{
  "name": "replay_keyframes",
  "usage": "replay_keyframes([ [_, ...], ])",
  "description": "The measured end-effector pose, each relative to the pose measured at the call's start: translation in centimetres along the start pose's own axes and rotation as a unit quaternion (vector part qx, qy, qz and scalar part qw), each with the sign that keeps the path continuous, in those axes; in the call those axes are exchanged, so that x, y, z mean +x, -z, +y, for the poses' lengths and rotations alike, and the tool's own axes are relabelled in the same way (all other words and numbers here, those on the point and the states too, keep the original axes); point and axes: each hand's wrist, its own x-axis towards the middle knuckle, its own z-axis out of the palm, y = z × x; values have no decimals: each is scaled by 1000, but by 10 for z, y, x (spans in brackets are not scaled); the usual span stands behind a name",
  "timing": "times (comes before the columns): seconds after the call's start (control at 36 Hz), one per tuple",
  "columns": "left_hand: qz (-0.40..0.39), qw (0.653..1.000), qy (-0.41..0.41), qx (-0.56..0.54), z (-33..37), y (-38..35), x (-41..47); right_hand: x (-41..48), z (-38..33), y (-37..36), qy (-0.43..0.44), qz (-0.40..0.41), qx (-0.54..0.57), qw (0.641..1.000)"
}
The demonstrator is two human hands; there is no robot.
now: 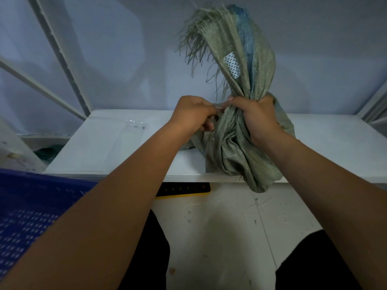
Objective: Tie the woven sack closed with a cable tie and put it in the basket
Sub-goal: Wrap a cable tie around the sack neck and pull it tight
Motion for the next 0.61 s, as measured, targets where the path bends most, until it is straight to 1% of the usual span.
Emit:
replay_keyframes([
  [0.08, -22, 993, 7, -115, 1, -2, -1, 2, 0, 1, 9, 1, -2, 1000],
  [0.14, -28, 988, 21, -148, 1, -4, 0, 2, -1, 2, 13, 5, 0, 1000],
  [0.19, -24, 988, 48, -148, -2, -7, 2, 2, -1, 3, 17, 5, 0, 1000],
  [0.25, -25, 988, 83, -124, -5, -10, 3, 1, -1, 2, 13, 3, 6, 1000],
  [0.31, -19, 989, 99, -108, -9, -13, 4, 2, 0, 2, 5, 3, 9, 1000],
  [0.36, 13, 991, 82, -106, -13, -17, 6, 2, 1, 1, 3, 0, 5, 1000],
  [0.44, 68, 994, 32, -79, -17, -22, 13, 1, 3, 0, 9, -3, -13, 1000],
  [0.53, 72, 991, -4, -112, -18, -25, 10, 1, 4, -2, 6, 8, -29, 1000],
  [0.61, 65, 992, -41, -105, -18, -25, 7, 2, 3, -3, 2, 11, -34, 999],
])
